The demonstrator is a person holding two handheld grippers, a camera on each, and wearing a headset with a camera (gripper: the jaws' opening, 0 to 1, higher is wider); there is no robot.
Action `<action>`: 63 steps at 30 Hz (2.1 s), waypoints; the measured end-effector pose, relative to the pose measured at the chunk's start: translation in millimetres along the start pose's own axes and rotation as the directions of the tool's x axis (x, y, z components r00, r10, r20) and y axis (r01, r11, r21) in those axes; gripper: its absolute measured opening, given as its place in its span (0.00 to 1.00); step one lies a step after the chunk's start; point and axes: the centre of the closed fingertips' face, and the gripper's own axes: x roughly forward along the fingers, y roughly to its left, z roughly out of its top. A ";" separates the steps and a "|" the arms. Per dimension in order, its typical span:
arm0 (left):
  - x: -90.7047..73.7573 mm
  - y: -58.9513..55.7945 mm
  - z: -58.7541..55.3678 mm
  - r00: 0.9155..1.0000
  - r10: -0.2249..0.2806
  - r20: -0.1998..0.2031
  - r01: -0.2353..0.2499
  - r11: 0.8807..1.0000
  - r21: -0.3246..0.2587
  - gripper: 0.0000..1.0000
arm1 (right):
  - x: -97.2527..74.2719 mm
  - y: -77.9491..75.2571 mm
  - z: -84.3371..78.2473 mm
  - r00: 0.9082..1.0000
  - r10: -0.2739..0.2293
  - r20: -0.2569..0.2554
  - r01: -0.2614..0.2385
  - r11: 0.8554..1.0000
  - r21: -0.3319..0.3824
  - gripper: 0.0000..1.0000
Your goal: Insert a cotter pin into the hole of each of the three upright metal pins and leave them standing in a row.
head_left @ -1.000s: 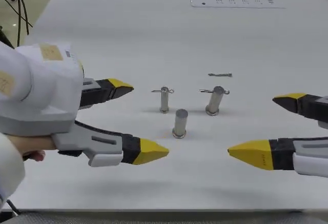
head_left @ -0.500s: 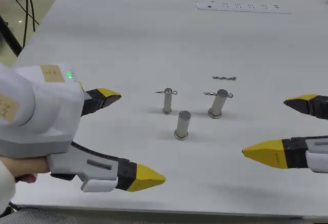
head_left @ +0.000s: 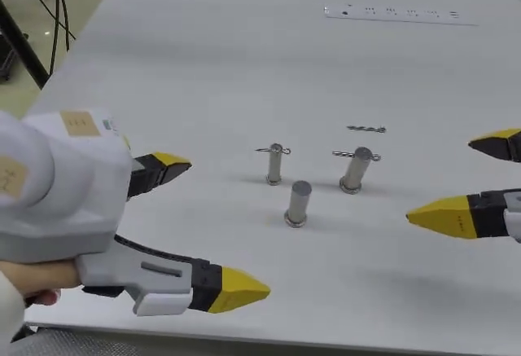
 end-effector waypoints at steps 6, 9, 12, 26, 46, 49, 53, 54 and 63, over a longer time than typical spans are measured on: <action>-0.7 -1.3 -5.9 1.000 0.012 -0.019 -0.012 1.000 -0.004 0.99 | 2.8 -17.4 8.9 0.999 -0.009 -0.034 0.006 0.998 -0.067 0.85; -1.0 -1.7 -5.9 1.000 0.016 -0.016 -0.016 1.000 -0.014 0.99 | 6.2 -30.0 12.2 0.999 -0.012 -0.053 0.006 0.994 -0.108 0.83; -2.0 -0.8 -6.5 1.000 0.026 -0.015 -0.027 0.999 -0.022 0.99 | 7.0 -36.4 16.3 0.998 -0.009 -0.068 -0.001 0.990 -0.138 0.80; -8.7 2.3 -5.4 0.999 0.053 0.004 -0.052 0.998 -0.047 0.99 | 21.4 -56.9 37.3 0.987 0.002 -0.163 -0.053 0.950 -0.309 0.63; -17.5 3.0 -7.6 0.996 0.086 0.022 -0.084 0.994 -0.066 0.95 | 68.1 -59.7 41.6 0.953 0.060 -0.298 -0.191 0.883 -0.430 0.35; -17.3 0.8 -7.3 0.997 0.078 0.022 -0.076 0.994 -0.079 0.92 | 77.3 -67.8 40.6 0.949 0.038 -0.312 -0.183 0.874 -0.449 0.26; -17.5 1.0 -6.0 0.996 0.082 0.036 -0.078 0.993 -0.087 0.92 | 87.4 -70.7 37.9 0.941 0.038 -0.336 -0.201 0.862 -0.466 0.22; -17.3 1.0 -8.2 0.996 0.081 0.030 -0.078 0.993 -0.091 0.92 | 89.1 -70.7 37.5 0.939 0.039 -0.341 -0.205 0.861 -0.466 0.22; -16.4 0.1 -10.8 0.996 0.084 0.024 -0.081 0.993 -0.091 0.92 | 100.9 -81.1 24.7 0.903 0.017 -0.430 -0.248 0.838 -0.486 0.16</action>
